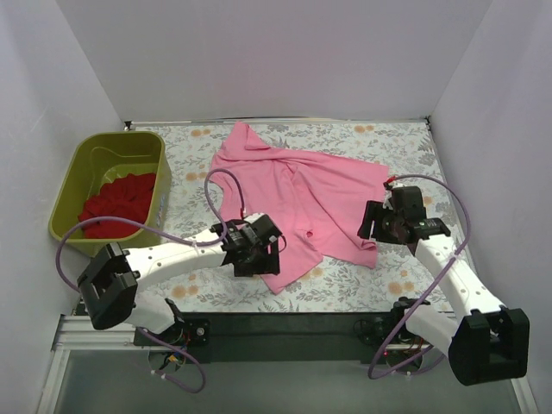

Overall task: Fold and stack the t-shirts
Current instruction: Flatten the tshirt out

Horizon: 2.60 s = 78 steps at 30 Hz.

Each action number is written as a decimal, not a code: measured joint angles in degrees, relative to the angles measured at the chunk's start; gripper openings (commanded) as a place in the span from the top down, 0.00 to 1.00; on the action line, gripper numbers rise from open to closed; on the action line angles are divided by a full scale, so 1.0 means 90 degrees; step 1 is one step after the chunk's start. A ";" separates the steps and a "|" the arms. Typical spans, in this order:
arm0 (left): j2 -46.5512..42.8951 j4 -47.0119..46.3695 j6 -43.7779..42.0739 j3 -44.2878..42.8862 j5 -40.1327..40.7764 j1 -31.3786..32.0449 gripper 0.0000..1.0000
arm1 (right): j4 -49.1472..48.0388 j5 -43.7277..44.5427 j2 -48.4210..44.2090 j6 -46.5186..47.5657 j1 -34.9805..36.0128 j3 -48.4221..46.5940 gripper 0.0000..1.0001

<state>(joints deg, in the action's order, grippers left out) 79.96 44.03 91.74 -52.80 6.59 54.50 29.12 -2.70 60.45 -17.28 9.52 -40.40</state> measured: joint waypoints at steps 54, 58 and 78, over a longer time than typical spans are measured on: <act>0.1656 0.0559 0.0039 -0.0940 0.0729 0.0816 1.00 | 0.0321 0.0551 0.0525 -0.0794 0.0321 0.1037 0.53; 0.1562 0.0466 -0.0053 -0.0840 0.0726 0.0792 1.00 | 0.0318 0.0641 0.0537 -0.0894 0.0321 0.1035 0.57; 0.0532 0.0044 -0.0372 -0.0010 0.0670 0.0104 1.00 | 0.0418 0.1370 0.1569 -0.1304 0.0947 0.0452 0.92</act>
<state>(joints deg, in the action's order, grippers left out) 84.75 44.42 88.40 -52.88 12.62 55.44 32.88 9.63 74.56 -29.02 18.04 -36.34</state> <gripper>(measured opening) 0.021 0.130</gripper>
